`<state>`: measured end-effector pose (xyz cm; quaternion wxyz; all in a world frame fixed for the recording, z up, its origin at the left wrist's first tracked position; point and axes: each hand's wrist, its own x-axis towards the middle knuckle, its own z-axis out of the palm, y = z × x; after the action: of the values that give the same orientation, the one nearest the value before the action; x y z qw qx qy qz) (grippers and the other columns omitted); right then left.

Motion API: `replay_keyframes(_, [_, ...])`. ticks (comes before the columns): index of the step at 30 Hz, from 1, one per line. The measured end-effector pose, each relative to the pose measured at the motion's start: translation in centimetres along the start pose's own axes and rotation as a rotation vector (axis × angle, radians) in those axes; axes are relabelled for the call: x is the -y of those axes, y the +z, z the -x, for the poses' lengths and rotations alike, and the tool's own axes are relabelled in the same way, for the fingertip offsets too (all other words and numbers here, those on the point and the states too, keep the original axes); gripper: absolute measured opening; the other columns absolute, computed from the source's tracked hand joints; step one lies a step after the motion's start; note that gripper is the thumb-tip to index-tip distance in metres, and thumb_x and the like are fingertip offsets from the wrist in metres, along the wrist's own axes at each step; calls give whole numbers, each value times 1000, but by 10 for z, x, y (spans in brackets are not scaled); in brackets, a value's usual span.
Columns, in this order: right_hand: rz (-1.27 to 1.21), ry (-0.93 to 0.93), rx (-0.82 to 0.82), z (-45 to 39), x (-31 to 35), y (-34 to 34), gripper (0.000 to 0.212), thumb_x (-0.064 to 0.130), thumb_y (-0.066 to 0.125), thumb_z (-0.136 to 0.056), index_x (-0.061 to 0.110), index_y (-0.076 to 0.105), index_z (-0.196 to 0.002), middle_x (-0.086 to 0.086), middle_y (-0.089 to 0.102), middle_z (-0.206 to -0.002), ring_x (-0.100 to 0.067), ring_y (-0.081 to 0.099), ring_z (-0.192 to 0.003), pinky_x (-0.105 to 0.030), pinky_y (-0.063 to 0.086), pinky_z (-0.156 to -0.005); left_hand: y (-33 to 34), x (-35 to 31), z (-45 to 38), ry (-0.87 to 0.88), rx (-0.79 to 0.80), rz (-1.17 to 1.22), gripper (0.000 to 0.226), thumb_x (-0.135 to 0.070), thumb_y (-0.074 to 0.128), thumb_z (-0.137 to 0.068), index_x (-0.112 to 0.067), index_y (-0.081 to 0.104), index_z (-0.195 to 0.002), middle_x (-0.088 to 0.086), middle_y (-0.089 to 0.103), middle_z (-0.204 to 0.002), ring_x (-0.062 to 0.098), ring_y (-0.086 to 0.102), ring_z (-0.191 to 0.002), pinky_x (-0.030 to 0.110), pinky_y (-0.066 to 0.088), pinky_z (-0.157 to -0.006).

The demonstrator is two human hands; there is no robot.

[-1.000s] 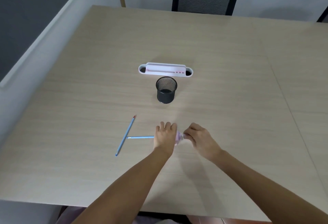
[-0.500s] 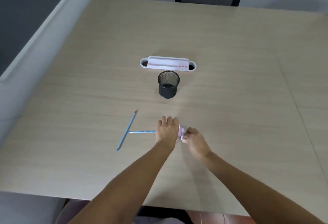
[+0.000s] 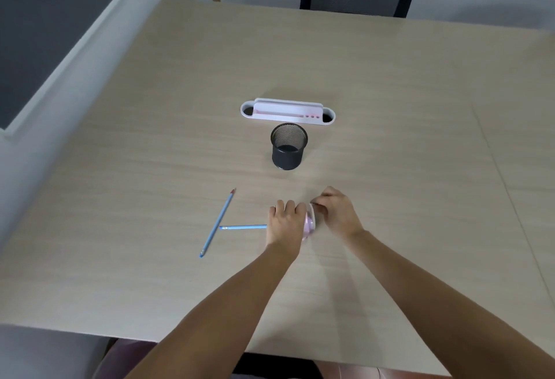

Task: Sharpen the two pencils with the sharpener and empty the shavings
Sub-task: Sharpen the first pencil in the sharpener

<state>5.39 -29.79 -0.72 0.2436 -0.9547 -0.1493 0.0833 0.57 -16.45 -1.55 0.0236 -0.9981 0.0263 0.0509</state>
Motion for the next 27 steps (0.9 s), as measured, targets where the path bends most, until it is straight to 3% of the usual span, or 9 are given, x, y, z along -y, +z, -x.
replay_keyframes(5, [148,-45,53,1,-5,14,13,4,63,-76,1,71,-66,-18,62,-66,-34,56,-66,-36,51,-60,-1,-2,0,7,12,-12,47,-32,84,-30,-23,64,-72,-6,60,-62,17,58,-59,23,44,-51])
replay_keyframes(7, [271,-112,151,12,0,13,11,0,72,-58,7,66,-51,-13,60,-54,-31,57,-56,-28,52,-56,-2,-4,0,21,2,-10,44,-34,84,-33,-24,64,-70,-7,60,-61,17,58,-59,22,44,-50])
replay_keyframes(9, [349,-136,139,25,2,17,24,-2,74,-42,19,64,-47,-1,56,-48,-21,56,-49,-20,48,-50,-4,-3,-2,13,11,-34,41,-33,83,-40,-24,63,-75,-6,62,-66,17,59,-64,24,45,-54])
replay_keyframes(12, [274,-94,144,56,2,24,24,1,78,-58,24,70,-59,3,61,-58,-17,57,-59,-20,45,-58,2,-4,-3,20,79,-18,43,-18,76,-66,-17,53,-101,1,60,-93,23,54,-88,29,43,-70])
replay_keyframes(14, [50,-26,112,74,0,25,10,8,66,-82,10,71,-74,-6,64,-76,-24,53,-72,-22,38,-66,4,-4,-4,32,84,-26,43,-13,72,-70,-14,47,-106,3,56,-99,25,51,-92,30,40,-73])
replay_keyframes(15, [-43,22,103,78,1,22,14,10,59,-89,6,70,-81,-9,64,-82,-25,51,-77,-23,35,-69,3,-4,-3,29,89,-25,42,-13,70,-71,-14,47,-106,4,56,-99,25,50,-92,30,39,-72])
replay_keyframes(19, [-193,74,83,69,9,-4,15,4,57,-86,4,67,-75,-10,59,-76,-24,54,-69,-27,38,-66,6,-2,-1,60,99,19,41,-13,69,-70,-14,46,-105,5,55,-100,28,49,-93,32,38,-73])
replay_keyframes(24, [-200,40,44,36,6,-22,11,11,64,-86,8,73,-80,-11,65,-81,-23,60,-71,-21,40,-66,10,1,-1,72,106,39,49,-11,73,-64,-16,46,-104,4,55,-99,27,49,-93,31,34,-70])
replay_keyframes(27, [-204,78,-31,15,0,-14,10,10,66,-83,9,76,-83,-13,67,-80,-24,62,-77,-32,46,-75,8,1,2,67,100,17,55,-10,78,-55,-17,50,-102,2,57,-94,25,53,-88,29,37,-67])
